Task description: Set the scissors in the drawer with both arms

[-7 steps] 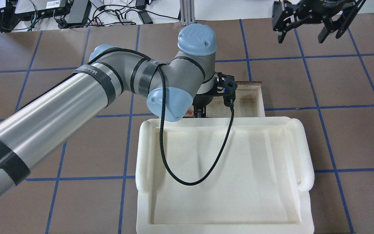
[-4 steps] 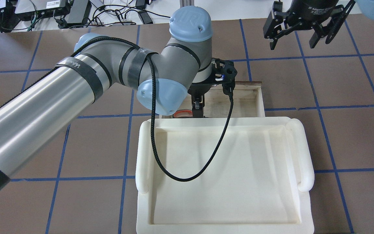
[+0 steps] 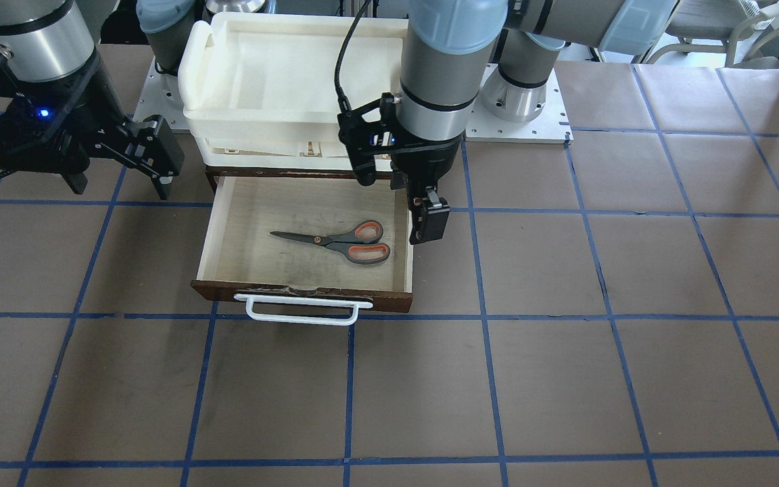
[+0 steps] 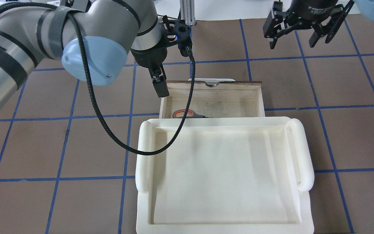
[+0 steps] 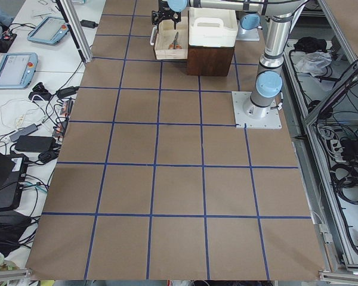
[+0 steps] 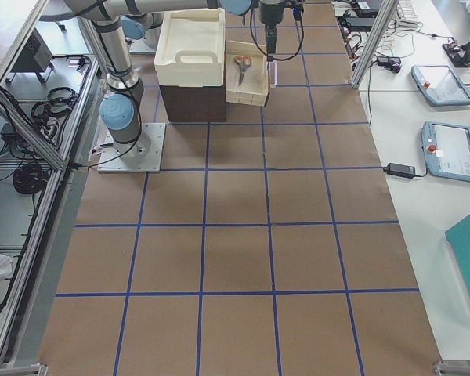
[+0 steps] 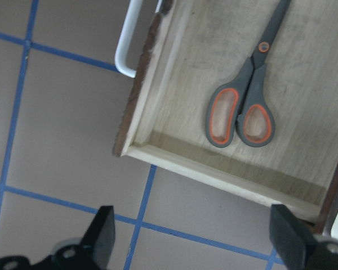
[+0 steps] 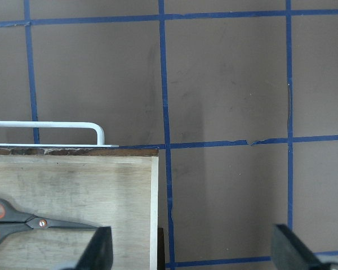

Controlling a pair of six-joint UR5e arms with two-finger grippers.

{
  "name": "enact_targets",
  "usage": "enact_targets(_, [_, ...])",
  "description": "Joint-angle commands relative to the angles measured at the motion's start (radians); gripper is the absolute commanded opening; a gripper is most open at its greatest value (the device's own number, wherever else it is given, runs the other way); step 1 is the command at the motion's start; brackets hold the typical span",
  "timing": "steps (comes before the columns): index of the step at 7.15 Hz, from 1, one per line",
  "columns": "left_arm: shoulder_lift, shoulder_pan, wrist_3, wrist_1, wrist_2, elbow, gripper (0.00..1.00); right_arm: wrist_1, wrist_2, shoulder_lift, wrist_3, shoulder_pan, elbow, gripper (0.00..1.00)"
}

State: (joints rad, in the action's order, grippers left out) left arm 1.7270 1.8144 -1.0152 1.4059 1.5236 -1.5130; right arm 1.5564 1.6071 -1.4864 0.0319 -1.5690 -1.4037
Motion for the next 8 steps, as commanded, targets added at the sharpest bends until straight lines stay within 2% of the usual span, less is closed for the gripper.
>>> enact_targets(1, [-0.065, -0.119, 0.093, 0.001, -0.003, -0.012, 0.96, -0.004, -0.002, 0.000, -0.001, 0.001, -0.003, 1.00])
enact_targets(3, [-0.095, -0.118, 0.473, 0.010, 0.009, -0.018, 0.98, -0.009, 0.002, 0.000, -0.001, 0.001, -0.006, 1.00])
enact_targets(5, [-0.110, -0.118, 0.903, 0.079, 0.065, -0.019, 1.00, -0.010, 0.002, -0.002, 0.000, -0.003, -0.006, 1.00])
enact_targets(8, [-0.170, -0.125, 0.980, 0.218, 0.106, -0.019, 1.00, -0.010, 0.001, -0.003, 0.009, -0.003, -0.006, 1.00])
